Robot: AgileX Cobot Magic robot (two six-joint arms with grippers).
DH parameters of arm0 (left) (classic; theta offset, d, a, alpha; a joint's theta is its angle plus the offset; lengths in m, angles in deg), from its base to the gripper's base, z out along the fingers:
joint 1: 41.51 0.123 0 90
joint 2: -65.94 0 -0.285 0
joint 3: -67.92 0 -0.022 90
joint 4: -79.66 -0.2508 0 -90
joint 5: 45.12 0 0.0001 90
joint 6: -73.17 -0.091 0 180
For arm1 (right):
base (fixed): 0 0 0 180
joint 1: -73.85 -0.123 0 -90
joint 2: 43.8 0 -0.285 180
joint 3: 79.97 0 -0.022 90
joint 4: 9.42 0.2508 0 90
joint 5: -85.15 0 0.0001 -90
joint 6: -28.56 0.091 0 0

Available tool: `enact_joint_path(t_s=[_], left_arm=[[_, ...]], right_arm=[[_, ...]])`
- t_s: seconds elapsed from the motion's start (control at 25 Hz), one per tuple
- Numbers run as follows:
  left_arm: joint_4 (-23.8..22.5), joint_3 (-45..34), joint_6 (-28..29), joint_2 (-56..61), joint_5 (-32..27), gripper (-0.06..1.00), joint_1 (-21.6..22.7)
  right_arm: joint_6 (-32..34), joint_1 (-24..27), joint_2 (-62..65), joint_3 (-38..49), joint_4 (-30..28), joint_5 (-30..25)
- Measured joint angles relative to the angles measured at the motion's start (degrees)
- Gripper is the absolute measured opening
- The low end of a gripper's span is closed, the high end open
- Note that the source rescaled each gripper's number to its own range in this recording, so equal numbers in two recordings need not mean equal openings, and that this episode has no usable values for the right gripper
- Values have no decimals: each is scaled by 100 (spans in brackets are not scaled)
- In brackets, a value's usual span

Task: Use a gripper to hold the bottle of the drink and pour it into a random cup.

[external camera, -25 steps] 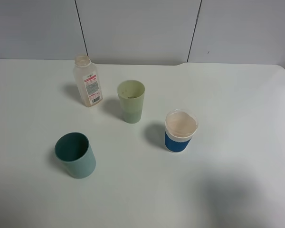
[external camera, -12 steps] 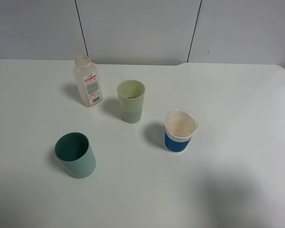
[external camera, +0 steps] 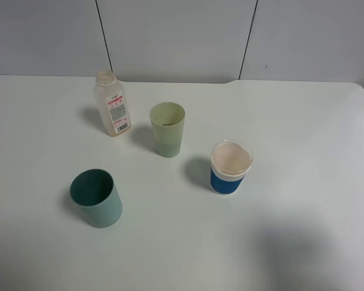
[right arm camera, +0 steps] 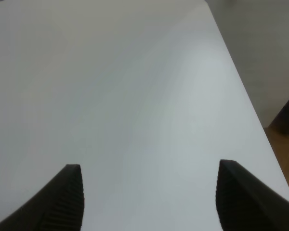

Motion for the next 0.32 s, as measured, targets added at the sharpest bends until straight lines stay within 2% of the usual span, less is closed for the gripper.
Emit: enact_joint_path(t_s=[0.32], left_arm=[[0,0,0,0,0,100,0]], right_arm=[[0,0,0,0,0,0]])
